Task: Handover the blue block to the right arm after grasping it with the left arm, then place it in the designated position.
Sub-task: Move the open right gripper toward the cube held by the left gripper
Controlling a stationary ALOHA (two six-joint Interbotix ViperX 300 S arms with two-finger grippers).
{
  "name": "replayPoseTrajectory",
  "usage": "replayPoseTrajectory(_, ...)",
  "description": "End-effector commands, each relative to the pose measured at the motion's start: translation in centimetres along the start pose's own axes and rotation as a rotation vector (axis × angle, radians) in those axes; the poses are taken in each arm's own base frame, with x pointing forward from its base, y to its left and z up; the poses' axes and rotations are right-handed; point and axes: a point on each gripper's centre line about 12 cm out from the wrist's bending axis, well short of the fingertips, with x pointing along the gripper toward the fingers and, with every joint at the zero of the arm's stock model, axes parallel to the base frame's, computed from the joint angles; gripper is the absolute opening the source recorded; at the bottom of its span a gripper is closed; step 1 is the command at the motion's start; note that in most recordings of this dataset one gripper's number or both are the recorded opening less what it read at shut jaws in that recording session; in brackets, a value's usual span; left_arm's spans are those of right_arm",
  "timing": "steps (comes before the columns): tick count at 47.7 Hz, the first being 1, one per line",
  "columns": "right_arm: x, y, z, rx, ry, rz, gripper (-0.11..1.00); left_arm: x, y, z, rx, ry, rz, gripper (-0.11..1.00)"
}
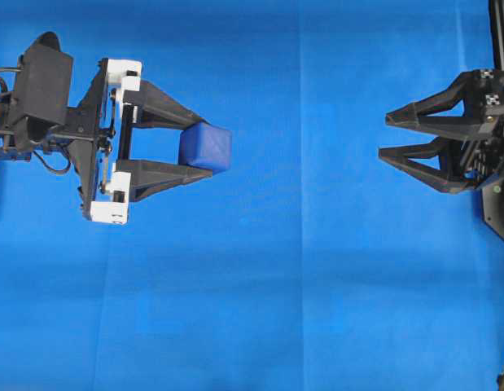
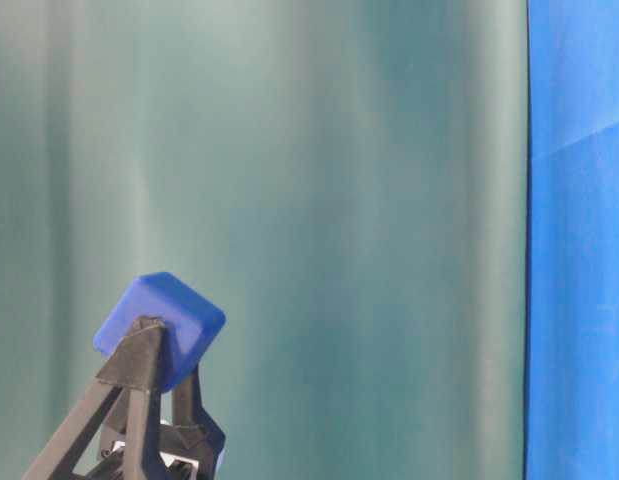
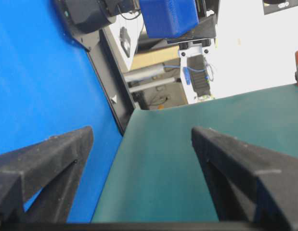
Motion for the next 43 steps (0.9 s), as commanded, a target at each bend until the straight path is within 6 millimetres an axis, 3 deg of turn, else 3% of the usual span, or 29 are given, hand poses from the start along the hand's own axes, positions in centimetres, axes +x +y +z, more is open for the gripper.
replayPoseTrajectory(1, 0.16, -1.05, 0.6, 0.0, -0.019, -0.029, 0.96, -0.03, -0.14, 0.98, -0.003, -0.032, -0.004, 0.48)
replayPoseTrajectory(43, 1.07, -0.96, 0.64, -0.001, -0.027, -0.019, 0.96, -0.03, -0.3, 0.97, -0.003, -0.032, -0.009, 0.49)
